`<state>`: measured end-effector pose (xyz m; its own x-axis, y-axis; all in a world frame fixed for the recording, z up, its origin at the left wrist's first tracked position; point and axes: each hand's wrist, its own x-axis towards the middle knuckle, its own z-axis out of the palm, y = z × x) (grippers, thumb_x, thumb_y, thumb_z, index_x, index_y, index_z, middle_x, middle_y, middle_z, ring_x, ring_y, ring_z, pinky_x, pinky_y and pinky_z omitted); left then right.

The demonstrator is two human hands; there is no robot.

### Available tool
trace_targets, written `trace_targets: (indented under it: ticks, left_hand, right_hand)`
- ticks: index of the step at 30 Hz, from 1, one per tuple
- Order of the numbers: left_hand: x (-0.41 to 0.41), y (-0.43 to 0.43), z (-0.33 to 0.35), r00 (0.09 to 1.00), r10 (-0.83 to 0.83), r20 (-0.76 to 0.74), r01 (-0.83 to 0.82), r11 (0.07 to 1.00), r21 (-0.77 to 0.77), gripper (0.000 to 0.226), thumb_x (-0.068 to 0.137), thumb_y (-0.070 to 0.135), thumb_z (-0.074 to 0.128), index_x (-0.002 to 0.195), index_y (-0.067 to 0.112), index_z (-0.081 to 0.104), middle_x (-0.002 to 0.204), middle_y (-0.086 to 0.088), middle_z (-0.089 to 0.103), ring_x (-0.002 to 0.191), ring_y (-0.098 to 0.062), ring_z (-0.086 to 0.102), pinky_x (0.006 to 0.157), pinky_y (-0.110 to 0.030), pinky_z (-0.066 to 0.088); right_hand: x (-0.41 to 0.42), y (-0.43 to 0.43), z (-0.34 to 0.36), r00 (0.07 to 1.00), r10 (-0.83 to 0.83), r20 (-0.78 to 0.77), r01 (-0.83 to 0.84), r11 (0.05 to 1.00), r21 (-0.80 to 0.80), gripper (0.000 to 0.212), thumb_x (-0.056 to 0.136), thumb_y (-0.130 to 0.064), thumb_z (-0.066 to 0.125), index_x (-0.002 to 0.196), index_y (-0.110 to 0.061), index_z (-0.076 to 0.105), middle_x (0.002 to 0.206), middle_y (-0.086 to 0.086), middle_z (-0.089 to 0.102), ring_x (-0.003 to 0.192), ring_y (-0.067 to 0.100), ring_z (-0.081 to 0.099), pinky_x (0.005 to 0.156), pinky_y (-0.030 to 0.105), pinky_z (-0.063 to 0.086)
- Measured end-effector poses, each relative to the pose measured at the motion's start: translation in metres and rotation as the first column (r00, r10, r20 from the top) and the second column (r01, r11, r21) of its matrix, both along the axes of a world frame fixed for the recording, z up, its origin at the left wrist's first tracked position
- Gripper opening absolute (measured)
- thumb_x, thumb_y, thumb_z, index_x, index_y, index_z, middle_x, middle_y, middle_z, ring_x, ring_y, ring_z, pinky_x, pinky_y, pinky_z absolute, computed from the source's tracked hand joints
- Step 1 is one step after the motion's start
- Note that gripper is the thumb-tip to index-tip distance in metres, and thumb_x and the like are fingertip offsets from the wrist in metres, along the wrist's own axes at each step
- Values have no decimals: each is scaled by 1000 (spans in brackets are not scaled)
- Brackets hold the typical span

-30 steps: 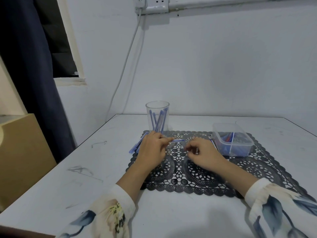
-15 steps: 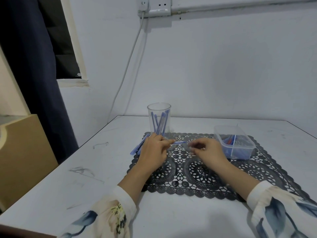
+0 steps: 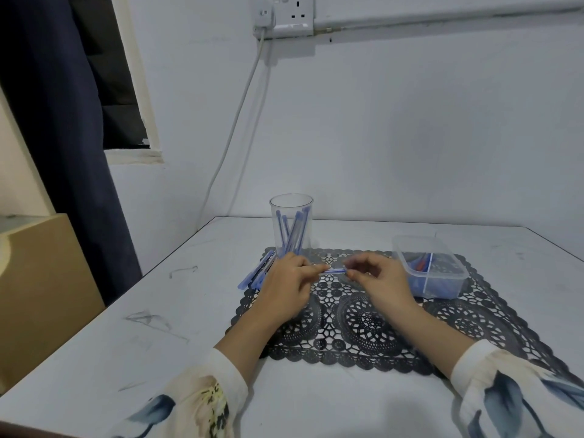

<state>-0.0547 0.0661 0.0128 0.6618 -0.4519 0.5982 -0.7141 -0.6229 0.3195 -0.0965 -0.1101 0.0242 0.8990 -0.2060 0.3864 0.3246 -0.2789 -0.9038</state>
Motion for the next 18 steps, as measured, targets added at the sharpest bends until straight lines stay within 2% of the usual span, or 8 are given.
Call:
trace_targets:
  ticks: [3,5,9,11,15,18]
  left_hand:
    - [-1,1,1,1000,-8,-1,8,1000,5,39,86,3,56,119,24,64,84,1,60,85,-17,47,77,-38,44]
    - [-3,1,2,1000,-15,-3,15,1000,15,38,88,4,55,120,23,63,85,0,60,86,-16,47,78,-38,44]
    - [-4,2,4,1000,-22,16,21,999,50,38,89,4,53,120,22,63,86,-1,62,86,-18,49,78,-39,44]
    - [-5,2,5,999,-30,20,28,997,76,38,89,4,52,121,23,62,88,-2,62,87,-18,49,79,-38,44]
    - [-5,4,9,1000,-8,18,7,998,63,40,87,2,52,119,23,64,88,-2,63,87,-18,49,78,-34,42]
    - [1,10,11,999,40,19,-40,999,0,42,84,0,54,118,23,65,81,9,55,84,-12,44,76,-32,42]
  right_hand:
    - [-1,-1,-1,1000,6,10,-6,1000,-18,22,79,12,61,84,-8,68,77,4,66,62,-7,59,61,7,46]
    - [1,-1,-3,1000,0,15,0,1000,-28,25,81,11,60,81,-13,67,74,6,66,60,-2,60,63,12,50]
    - [4,1,-8,1000,15,-7,-15,1000,-21,19,89,6,52,91,-7,67,69,6,62,56,3,57,59,15,50]
    - [5,0,-10,1000,7,-27,-8,1000,-25,20,92,2,50,92,-11,66,68,5,61,57,7,56,57,16,50]
    - [5,-1,-11,1000,-3,-21,3,1000,-16,22,95,-2,45,104,-7,64,72,5,65,62,8,59,59,14,48]
    - [0,1,-8,1000,15,4,-14,997,-74,19,93,-9,52,104,-17,65,79,-2,67,72,5,63,62,15,50]
